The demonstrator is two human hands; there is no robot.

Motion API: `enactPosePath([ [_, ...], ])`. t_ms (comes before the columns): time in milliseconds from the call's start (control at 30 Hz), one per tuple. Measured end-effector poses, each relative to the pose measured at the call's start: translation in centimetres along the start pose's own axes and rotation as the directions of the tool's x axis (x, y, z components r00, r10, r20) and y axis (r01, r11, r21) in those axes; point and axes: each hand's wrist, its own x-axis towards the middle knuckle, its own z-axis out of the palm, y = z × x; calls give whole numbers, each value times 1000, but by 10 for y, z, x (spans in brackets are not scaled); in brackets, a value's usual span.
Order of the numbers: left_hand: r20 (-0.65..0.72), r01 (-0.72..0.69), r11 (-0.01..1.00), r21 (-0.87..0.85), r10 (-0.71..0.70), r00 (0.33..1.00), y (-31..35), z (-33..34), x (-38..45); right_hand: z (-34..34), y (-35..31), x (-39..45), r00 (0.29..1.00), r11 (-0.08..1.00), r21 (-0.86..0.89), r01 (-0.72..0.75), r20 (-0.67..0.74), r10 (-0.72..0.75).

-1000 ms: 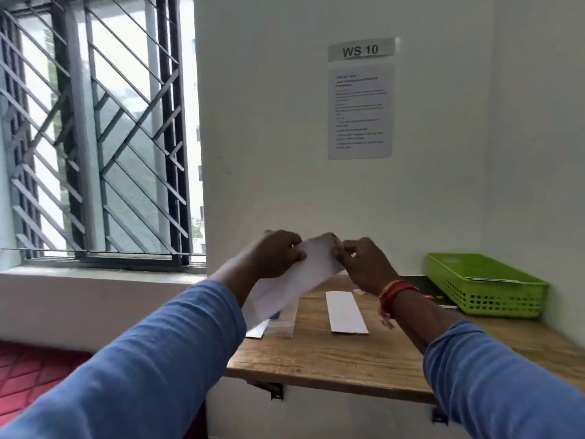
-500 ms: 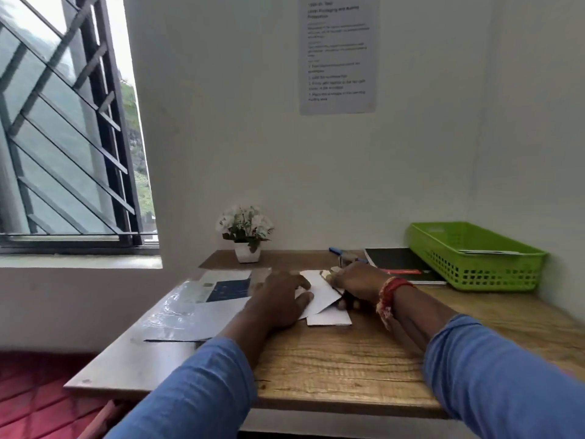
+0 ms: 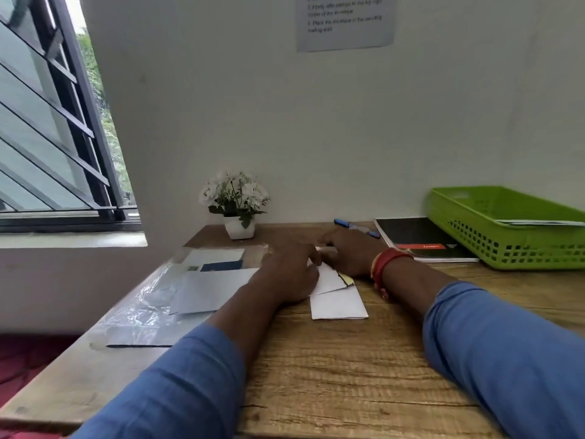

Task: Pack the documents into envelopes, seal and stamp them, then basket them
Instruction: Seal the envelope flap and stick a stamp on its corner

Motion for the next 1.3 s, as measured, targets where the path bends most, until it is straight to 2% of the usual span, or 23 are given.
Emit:
enactPosePath([
  [67,-3,-20,1000,19,20,1000,2,2,-2,-2,-2,2,1000,1000,-14,6,9,-5],
  [167,101,-41,998,52,36,994,10,4,-8,-8,0,0,1000,1000,-6,-18,-9,18],
  [367,167,-65,990,127,43,985,22,-2,-18,-13,14,-8,989,972,186,-144,-11,149],
  [500,191,-96,989,114,73,979,22,-3,-16,-26,26,-18,980,917,355,-183,-5,197],
  [600,216,-133,985,106,108,970,23,-4,-13,-35,37,-27,966,876,441,-197,-65,251],
  [667,221,-154,982,109,127,967,26,-3,-8,-41,45,-31,936,836,500,-224,-130,328],
  [733,205,-159,981,111,133,970,31,-2,1,-45,54,-33,892,846,464,-264,-216,397],
  [833,223,-130,985,116,101,970,38,3,21,-44,68,-32,795,806,511,-299,-333,507],
  [900,215,-102,990,100,78,973,38,11,33,-43,77,-30,728,746,610,-267,-379,571],
  [933,191,-88,993,79,71,979,38,14,36,-42,82,-27,709,681,698,-222,-364,604],
  [967,161,-78,996,49,69,985,36,17,38,-42,85,-25,711,570,808,-153,-310,631],
  [1033,132,-79,997,-1,78,988,33,19,38,-41,85,-24,772,304,951,-56,-152,617],
  [1067,144,-80,997,-12,81,986,33,19,37,-38,85,-22,812,237,970,-55,-95,576],
  [1100,165,-78,997,-14,79,983,32,17,35,-35,85,-21,843,247,965,-93,-55,535],
  [1167,202,-81,997,-16,83,976,33,16,33,-28,86,-21,881,383,903,-196,-9,474],
  [1233,227,-96,995,-21,98,969,34,15,32,-24,86,-24,877,482,823,-301,41,478],
  [1300,243,-100,995,-28,103,964,35,15,30,-26,86,-27,859,529,780,-334,20,512],
])
